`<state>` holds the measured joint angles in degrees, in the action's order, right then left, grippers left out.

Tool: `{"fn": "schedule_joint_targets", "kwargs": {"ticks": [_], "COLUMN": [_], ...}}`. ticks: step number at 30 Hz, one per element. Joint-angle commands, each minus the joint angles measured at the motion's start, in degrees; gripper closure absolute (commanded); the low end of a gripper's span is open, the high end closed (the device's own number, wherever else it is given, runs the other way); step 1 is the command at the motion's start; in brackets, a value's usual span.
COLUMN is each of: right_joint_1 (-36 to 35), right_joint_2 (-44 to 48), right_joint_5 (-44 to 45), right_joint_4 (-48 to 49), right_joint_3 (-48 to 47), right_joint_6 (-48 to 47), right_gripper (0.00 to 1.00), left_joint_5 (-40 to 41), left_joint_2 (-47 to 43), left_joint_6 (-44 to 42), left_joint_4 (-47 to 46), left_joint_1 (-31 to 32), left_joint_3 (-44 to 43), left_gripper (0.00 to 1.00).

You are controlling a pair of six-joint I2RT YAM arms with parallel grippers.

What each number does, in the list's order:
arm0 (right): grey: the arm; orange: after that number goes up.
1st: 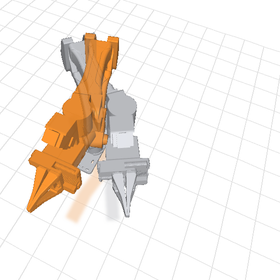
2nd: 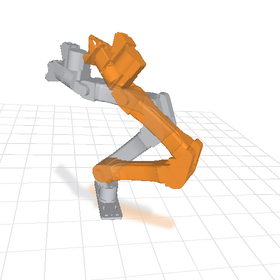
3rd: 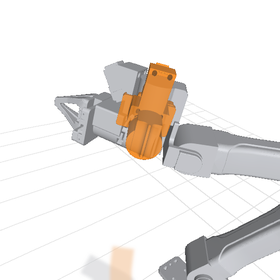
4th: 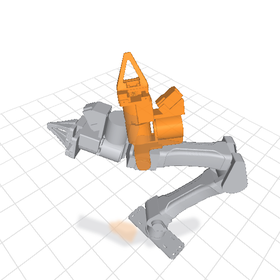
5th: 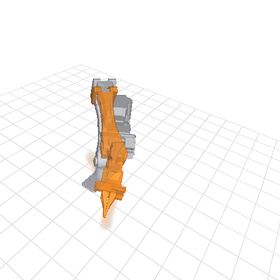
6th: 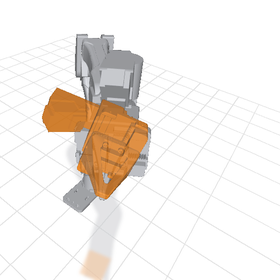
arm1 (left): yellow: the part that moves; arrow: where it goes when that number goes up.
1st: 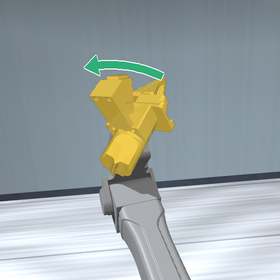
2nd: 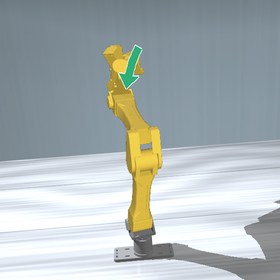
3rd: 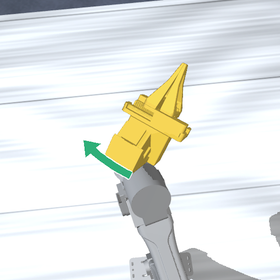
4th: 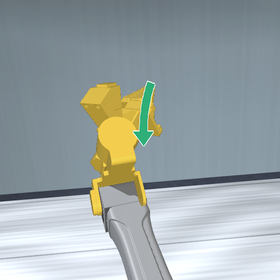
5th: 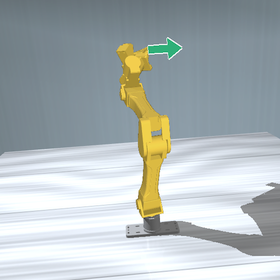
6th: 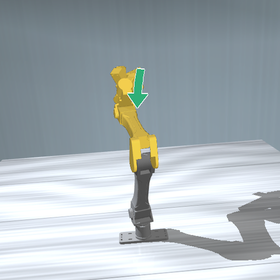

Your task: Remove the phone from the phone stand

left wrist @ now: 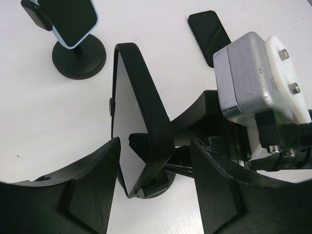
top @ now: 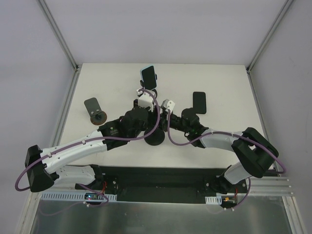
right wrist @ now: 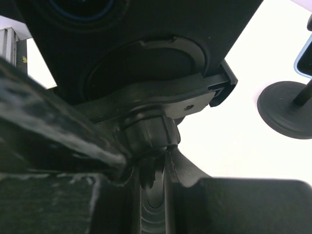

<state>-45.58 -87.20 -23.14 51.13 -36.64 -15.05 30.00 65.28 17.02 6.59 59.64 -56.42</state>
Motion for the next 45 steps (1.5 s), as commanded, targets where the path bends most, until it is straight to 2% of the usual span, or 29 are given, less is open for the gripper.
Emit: {"fn": "schedule_joint_targets", "kwargs": {"ticks": [1, 10, 16, 19, 24, 27, 33, 39, 45], "right_joint_1": [-0.38, -2.32, -3.19, -3.81, -4.95, -5.04, -5.31, -5.74, -6.01], "right_joint_2": [0.71, 1.07, 0.89, 0.89, 0.80, 0.45, 0.10, -0.08, -0.25], "right_joint_5": [-0.77, 3.80, 7.22, 8.46, 9.34, 9.16, 8.90, 9.34, 9.78], "right_joint_4": [3.18, 3.36, 4.85, 5.03, 4.24, 4.24, 4.24, 4.15, 4.24], "right_joint_3": [-1.15, 0.17, 1.22, 1.40, 1.49, 1.75, 1.84, 1.84, 1.93], "right_joint_6": [-0.07, -1.83, -1.91, -2.53, -3.85, -4.02, -3.85, -3.67, -3.85], "right_gripper": [0.99, 0.99, 0.99, 0.99, 0.99, 0.99, 0.99, 0.99, 0.99], "left_joint_5": [1.90, 12.26, 13.86, 14.03, 16.31, 17.28, 17.20, 16.76, 16.85], "left_joint_2": [0.99, 0.91, -0.06, 0.38, 1.61, 1.61, 0.38, -1.73, -1.73], "left_joint_6": [2.75, 9.17, 11.46, 11.11, 10.06, 8.83, 8.91, 9.53, 8.82], "left_joint_4": [-0.70, -0.70, -0.79, -0.88, -0.88, -1.05, -1.23, -1.67, -2.46], "left_joint_1": [0.04, 0.04, 0.04, 0.04, 0.04, 0.04, 0.04, 0.04, 0.04], "left_joint_3": [0.09, 0.70, 2.11, 2.02, 1.05, 0.61, 1.14, 1.93, 2.02], "left_gripper": [0.41, 0.44, 0.48, 0.53, 0.77, 0.83, 0.80, 0.66, 0.65]}}
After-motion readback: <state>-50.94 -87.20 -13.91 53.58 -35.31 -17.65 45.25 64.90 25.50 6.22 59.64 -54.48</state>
